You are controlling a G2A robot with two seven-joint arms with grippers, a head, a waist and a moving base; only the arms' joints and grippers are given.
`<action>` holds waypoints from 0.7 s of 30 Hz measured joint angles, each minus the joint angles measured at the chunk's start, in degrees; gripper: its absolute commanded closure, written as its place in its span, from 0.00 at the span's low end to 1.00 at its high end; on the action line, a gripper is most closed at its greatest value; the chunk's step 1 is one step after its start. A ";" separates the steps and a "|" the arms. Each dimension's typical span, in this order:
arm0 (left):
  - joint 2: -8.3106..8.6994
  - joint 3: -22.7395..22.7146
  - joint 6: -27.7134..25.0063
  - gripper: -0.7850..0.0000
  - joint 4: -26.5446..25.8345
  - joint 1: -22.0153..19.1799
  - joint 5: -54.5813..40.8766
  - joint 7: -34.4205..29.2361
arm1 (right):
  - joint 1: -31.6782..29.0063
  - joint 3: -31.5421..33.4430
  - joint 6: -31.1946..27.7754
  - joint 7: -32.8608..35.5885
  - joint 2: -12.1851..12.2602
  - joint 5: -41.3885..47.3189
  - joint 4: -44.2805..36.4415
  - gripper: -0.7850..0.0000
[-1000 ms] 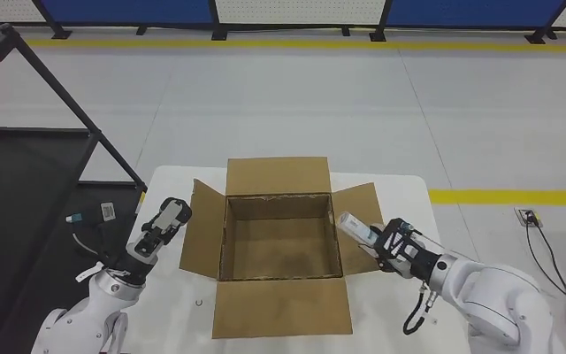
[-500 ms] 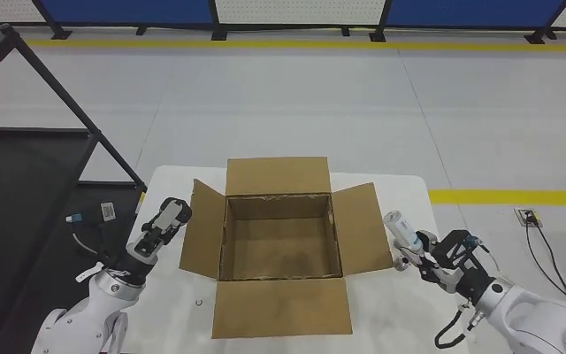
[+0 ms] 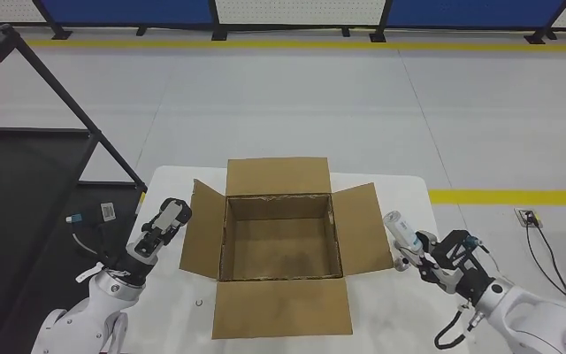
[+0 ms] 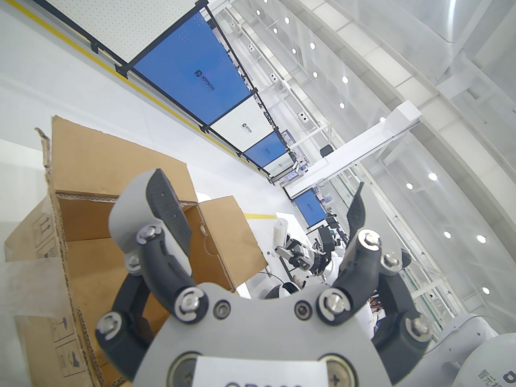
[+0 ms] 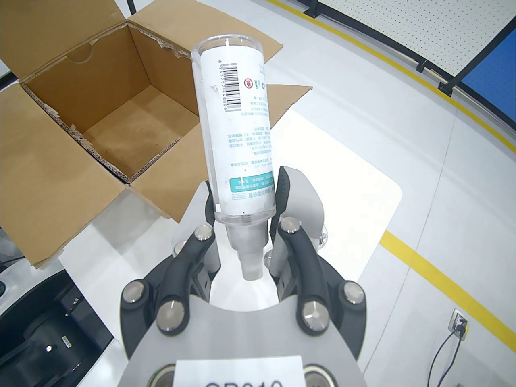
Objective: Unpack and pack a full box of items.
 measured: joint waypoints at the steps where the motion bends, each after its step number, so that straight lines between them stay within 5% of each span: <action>1: 0.00 0.00 0.00 0.00 0.00 0.00 0.00 0.00 | -0.11 -0.44 0.11 -0.26 0.09 -0.56 0.13 1.00; 10: 0.00 0.00 0.00 0.00 0.00 0.00 0.00 0.00 | -0.50 2.80 2.74 0.17 1.15 0.69 4.74 1.00; 21: 0.00 0.00 0.00 0.00 0.00 0.00 0.00 0.00 | 2.41 2.55 12.31 10.72 2.37 0.22 15.52 1.00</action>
